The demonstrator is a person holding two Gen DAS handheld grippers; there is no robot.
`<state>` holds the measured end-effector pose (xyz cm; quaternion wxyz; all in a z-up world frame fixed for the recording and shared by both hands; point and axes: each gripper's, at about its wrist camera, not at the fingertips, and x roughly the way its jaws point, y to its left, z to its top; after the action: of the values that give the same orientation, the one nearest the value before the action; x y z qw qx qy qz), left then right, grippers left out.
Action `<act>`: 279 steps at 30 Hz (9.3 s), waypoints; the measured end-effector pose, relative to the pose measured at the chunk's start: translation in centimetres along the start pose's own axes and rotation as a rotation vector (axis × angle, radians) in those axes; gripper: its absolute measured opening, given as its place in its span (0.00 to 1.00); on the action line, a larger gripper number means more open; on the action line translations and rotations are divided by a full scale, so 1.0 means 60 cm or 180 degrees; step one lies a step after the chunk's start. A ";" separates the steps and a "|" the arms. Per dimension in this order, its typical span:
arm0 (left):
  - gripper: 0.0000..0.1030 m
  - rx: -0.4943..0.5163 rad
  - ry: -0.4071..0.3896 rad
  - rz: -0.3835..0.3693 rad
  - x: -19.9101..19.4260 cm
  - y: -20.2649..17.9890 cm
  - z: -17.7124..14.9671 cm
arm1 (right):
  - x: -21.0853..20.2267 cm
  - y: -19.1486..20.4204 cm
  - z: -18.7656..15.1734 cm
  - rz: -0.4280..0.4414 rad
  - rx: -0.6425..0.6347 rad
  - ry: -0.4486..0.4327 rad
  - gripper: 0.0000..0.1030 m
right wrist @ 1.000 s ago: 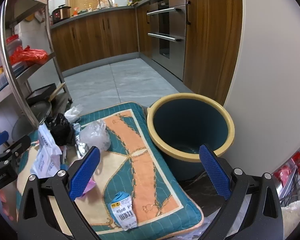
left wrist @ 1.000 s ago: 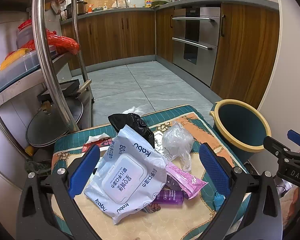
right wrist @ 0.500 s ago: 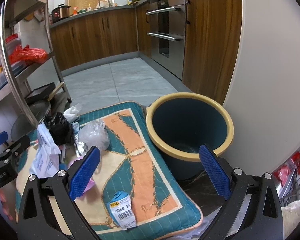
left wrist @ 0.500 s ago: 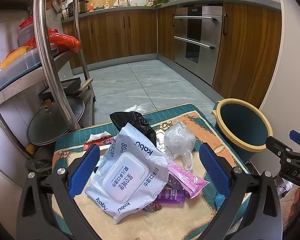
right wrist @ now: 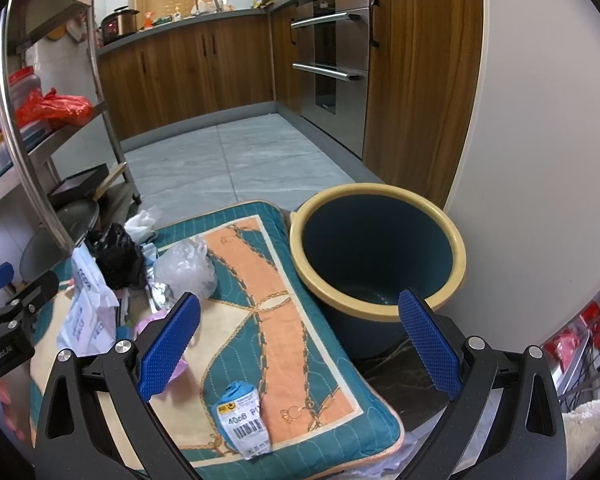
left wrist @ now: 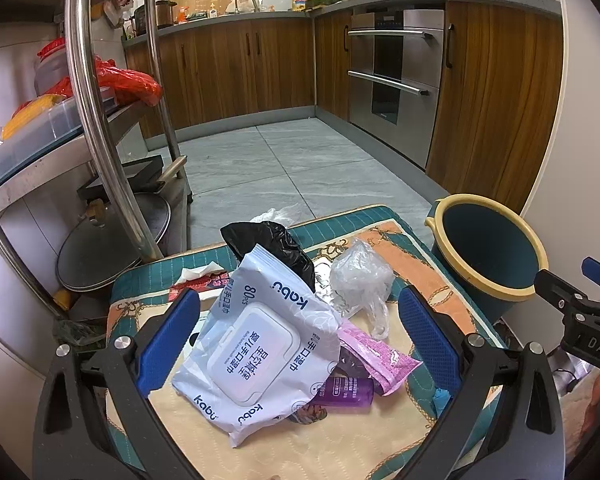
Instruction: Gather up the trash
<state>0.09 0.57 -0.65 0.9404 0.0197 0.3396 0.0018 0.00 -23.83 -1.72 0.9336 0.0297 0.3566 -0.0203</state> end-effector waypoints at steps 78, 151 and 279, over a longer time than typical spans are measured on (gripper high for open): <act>0.76 0.0216 0.0632 0.0253 0.155 -0.019 0.024 | 0.123 0.052 -0.091 0.0931 -0.0311 0.1397 0.38; 0.11 0.0011 0.0328 -0.2231 0.226 -0.363 0.123 | 0.283 -0.278 0.169 0.0383 0.0332 0.1142 0.40; 0.15 -0.0302 0.0665 -0.0047 0.122 0.035 0.086 | 0.118 0.091 0.192 0.1548 -0.0666 0.0489 0.17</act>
<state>9.05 2.62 -1.27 0.8997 -0.0276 0.4354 0.0130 13.25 -19.30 2.34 0.8792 0.0193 0.4090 0.2437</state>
